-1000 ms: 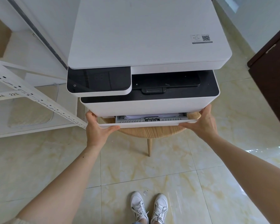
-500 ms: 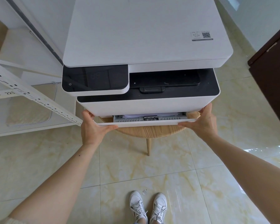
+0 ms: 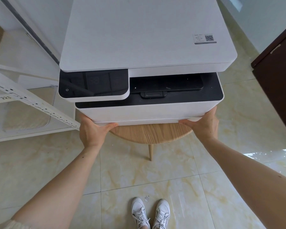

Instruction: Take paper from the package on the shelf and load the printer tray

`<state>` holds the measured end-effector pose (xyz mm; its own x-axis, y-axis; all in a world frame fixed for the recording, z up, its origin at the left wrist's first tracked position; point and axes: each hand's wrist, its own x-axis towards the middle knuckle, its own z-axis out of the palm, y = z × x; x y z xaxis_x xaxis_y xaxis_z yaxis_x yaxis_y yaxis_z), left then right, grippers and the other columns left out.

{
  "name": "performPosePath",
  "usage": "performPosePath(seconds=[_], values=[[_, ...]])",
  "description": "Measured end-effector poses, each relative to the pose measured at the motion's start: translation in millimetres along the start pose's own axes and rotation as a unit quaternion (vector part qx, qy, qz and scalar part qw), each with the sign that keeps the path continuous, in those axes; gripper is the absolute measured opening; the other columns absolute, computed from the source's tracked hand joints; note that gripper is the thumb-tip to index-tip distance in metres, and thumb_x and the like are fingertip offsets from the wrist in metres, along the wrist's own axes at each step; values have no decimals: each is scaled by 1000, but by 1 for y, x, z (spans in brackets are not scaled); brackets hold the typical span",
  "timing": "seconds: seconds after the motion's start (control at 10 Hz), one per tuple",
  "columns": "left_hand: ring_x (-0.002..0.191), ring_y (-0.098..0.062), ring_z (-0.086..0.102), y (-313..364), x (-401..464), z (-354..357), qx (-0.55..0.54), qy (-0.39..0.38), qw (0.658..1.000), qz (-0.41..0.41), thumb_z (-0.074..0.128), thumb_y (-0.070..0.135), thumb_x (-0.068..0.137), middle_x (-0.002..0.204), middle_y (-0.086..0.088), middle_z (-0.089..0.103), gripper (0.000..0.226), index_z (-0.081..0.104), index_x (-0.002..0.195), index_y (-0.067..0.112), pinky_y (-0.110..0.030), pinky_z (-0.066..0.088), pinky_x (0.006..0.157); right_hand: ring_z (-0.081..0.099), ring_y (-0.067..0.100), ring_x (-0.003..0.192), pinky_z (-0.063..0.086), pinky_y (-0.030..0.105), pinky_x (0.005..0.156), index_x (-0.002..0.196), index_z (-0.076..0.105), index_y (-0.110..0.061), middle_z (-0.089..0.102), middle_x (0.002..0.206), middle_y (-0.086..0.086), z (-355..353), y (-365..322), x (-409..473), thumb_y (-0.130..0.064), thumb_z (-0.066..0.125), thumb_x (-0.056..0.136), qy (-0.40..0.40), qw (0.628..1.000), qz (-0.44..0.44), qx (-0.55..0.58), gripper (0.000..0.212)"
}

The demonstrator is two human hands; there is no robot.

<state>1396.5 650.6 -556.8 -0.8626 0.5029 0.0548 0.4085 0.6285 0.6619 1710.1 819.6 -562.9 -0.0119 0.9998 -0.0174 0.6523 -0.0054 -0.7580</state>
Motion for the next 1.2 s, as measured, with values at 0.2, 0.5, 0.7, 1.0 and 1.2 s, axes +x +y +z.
performPosePath(seconds=[0.2, 0.5, 0.7, 1.0, 1.2], values=[[94, -39, 64, 1, 4, 3, 15, 23, 1000, -9, 89, 62, 32, 102, -15, 68, 103, 44, 107, 8, -40, 51, 68, 52, 17, 79, 46, 34, 64, 126, 32, -28, 55, 90, -14, 2, -4, 0, -54, 90, 36, 25, 999, 19, -7, 111], [83, -41, 64, -4, 12, -8, 51, -18, 998, 36, 92, 48, 44, 87, -19, 69, 76, 51, 93, 6, -42, 51, 65, 54, 22, 72, 43, 31, 58, 129, 36, -22, 56, 78, -10, -6, 4, 6, -46, 90, 50, -12, 999, 7, -40, 98], [82, -42, 65, -17, 26, -27, 90, -110, 978, 150, 85, 23, 70, 90, -20, 70, 50, 54, 102, 0, -42, 50, 67, 66, 30, 83, 46, 31, 66, 119, 48, -14, 73, 96, 10, -28, 9, 15, -11, 82, 73, -78, 991, -58, -94, 57], [116, -25, 62, -15, 6, -52, -23, -235, 970, 64, 79, 33, 75, 129, -6, 61, 67, 40, 126, 17, -45, 51, 92, 66, 27, 98, 53, 38, 75, 115, 59, -11, 70, 110, 9, -67, -21, 19, -23, 77, 78, -200, 960, -43, -191, 44], [133, -17, 47, -8, -21, -90, -69, -294, 952, 58, 67, 59, 70, 150, 0, 42, 95, 26, 148, 22, -44, 43, 105, 64, 20, 95, 51, 34, 80, 125, 54, -16, 66, 115, 3, -109, -49, 0, -25, 81, 75, -234, 956, -57, -166, 58]])
